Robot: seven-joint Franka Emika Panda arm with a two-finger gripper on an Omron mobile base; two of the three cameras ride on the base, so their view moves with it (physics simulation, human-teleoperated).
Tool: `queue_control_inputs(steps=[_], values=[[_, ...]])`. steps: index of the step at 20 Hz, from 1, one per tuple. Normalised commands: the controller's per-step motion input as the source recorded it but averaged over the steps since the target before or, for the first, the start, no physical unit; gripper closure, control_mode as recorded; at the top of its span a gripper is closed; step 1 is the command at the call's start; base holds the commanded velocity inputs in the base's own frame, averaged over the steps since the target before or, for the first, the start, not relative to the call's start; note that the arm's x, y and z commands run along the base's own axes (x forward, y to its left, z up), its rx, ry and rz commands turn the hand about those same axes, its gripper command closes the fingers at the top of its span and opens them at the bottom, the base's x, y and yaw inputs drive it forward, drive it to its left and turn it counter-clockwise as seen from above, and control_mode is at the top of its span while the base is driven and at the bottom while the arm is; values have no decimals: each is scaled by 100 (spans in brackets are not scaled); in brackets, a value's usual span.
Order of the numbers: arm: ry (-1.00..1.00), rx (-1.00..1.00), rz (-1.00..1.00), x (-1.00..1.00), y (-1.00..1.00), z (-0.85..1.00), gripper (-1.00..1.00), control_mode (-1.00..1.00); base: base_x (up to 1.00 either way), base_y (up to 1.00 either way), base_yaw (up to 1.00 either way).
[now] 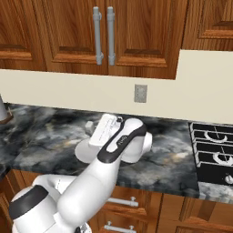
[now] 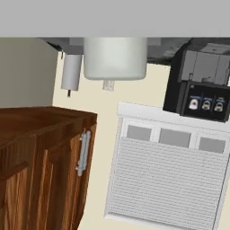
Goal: Pick up the marshmallow and place it in the cup of hot chocolate on the dining counter.
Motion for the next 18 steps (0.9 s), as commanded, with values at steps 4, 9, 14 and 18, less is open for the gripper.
queue_control_inputs(steps=[4,9,14,18], values=[[-12,-1,1,-26,13,12,100,-100,0,0,0],[-2,0,1,-24,19,0,100,-100,0,0,0],[0,0,0,-16,19,1,100,-100,0,0,0],[-6,-1,4,-23,24,10,100,-100,0,0,0]])
